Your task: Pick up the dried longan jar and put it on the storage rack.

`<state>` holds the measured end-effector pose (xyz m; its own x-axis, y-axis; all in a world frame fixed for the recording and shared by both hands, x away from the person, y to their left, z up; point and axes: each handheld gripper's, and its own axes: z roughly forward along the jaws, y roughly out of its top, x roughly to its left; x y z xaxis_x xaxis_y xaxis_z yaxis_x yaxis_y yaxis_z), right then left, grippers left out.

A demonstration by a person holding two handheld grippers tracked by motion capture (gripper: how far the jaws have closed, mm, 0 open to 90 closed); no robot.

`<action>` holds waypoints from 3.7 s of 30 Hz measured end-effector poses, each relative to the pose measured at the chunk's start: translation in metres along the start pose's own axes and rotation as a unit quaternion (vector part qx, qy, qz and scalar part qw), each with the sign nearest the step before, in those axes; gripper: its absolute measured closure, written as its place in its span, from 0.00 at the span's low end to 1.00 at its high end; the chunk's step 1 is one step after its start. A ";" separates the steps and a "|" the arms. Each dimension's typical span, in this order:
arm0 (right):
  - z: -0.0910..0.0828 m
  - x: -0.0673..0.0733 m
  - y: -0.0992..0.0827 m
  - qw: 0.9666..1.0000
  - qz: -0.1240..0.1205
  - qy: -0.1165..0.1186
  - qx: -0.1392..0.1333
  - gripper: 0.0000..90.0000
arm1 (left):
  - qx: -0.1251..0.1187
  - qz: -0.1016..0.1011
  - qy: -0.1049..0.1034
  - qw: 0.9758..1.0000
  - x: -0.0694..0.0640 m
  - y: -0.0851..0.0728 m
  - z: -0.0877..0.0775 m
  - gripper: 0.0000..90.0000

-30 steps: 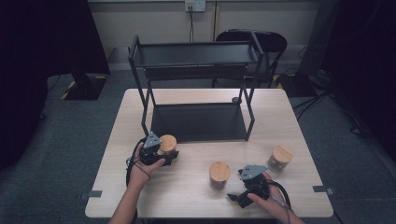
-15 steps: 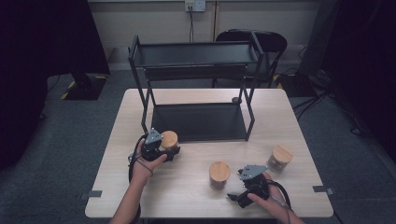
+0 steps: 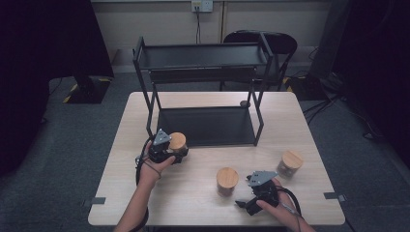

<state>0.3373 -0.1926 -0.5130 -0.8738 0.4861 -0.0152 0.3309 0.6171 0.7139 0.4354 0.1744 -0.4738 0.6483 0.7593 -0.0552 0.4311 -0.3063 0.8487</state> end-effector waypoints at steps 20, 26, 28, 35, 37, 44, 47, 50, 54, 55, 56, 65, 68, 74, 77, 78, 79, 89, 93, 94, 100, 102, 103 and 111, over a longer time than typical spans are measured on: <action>0.000 0.000 0.000 1.000 0.000 0.000 0.000 0.00 | -0.005 0.001 0.010 1.000 0.004 0.012 0.010 0.29; 0.000 0.000 0.000 1.000 0.000 0.000 0.000 0.00 | -0.003 -0.001 0.010 1.000 0.006 0.017 0.013 0.29; 0.000 0.000 0.000 1.000 0.000 0.000 0.000 0.00 | -0.002 -0.001 0.012 1.000 0.007 0.018 0.014 0.29; 0.000 0.000 0.000 1.000 0.000 0.000 0.000 0.00 | -0.003 -0.004 0.015 1.000 0.009 0.022 0.016 0.29; 0.000 0.000 0.000 1.000 0.000 0.000 0.000 0.00 | -0.002 -0.004 0.016 1.000 0.010 0.023 0.016 0.29; 0.000 0.000 0.000 1.000 0.000 0.000 0.001 0.00 | 0.000 -0.005 0.019 1.000 0.012 0.028 0.018 0.29; 0.000 0.000 0.000 1.000 0.002 -0.001 0.001 0.00 | 0.001 -0.005 0.023 1.000 0.014 0.030 0.020 0.29; -0.001 0.000 0.000 1.000 0.002 -0.001 0.001 0.00 | 0.000 -0.008 0.027 1.000 0.016 0.032 0.023 0.29; -0.001 0.000 0.000 1.000 0.002 -0.001 0.001 0.00 | 0.000 -0.006 0.035 0.999 0.017 0.035 0.025 0.29; 0.000 0.000 0.000 1.000 0.002 -0.001 0.001 0.00 | -0.001 -0.008 0.035 0.999 0.018 0.036 0.025 0.29; -0.001 0.000 0.000 1.000 0.002 -0.001 0.001 0.00 | -0.002 -0.009 0.035 0.999 0.018 0.036 0.026 0.29; 0.000 0.000 0.000 1.000 0.002 -0.001 0.001 0.00 | 0.000 -0.009 0.040 0.999 0.020 0.039 0.030 0.29; 0.000 0.000 0.000 1.000 0.002 -0.001 0.001 0.00 | 0.002 -0.008 0.043 0.999 0.021 0.040 0.031 0.29; -0.001 0.000 0.000 1.000 0.002 -0.001 0.001 0.00 | 0.003 -0.012 0.048 0.999 0.025 0.042 0.033 0.29; -0.001 0.000 0.000 1.000 0.002 -0.001 0.001 0.00 | 0.004 -0.012 0.049 0.999 0.026 0.043 0.035 0.29; -0.001 0.000 0.000 1.000 0.002 -0.001 0.001 0.00 | 0.005 -0.010 0.052 0.999 0.026 0.043 0.035 0.29; 0.000 0.000 0.000 1.000 0.002 -0.001 0.001 0.00 | 0.005 -0.011 0.053 0.999 0.026 0.044 0.036 0.29; -0.001 0.000 0.000 1.000 0.002 -0.001 0.001 0.00 | 0.011 -0.013 0.056 0.998 0.030 0.044 0.043 0.29; 0.000 0.000 0.000 1.000 0.002 -0.001 0.001 0.00 | 0.012 -0.015 0.059 0.998 0.032 0.043 0.047 0.29; -0.001 0.000 0.000 1.000 0.002 -0.001 0.001 0.00 | 0.012 -0.017 0.060 0.998 0.032 0.043 0.048 0.29; -0.001 0.000 0.000 1.000 0.002 -0.001 0.001 0.00 | 0.015 -0.020 0.064 0.998 0.034 0.041 0.053 0.29; 0.000 0.000 0.000 1.000 0.002 -0.001 0.001 0.00 | 0.014 -0.022 0.066 0.998 0.035 0.040 0.054 0.29; 0.000 0.000 0.000 1.000 0.002 -0.001 0.001 0.00 | 0.014 -0.023 0.066 0.997 0.036 0.040 0.055 0.29; 0.000 0.000 0.000 1.000 0.002 -0.001 0.001 0.00 | 0.021 -0.022 0.076 0.997 0.039 0.039 0.058 0.29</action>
<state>0.3367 -0.1928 -0.5129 -0.8721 0.4891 -0.0137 0.3346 0.6165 0.7128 0.5144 0.1588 -0.4738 0.5270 0.8498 -0.0098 0.4860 -0.2919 0.8237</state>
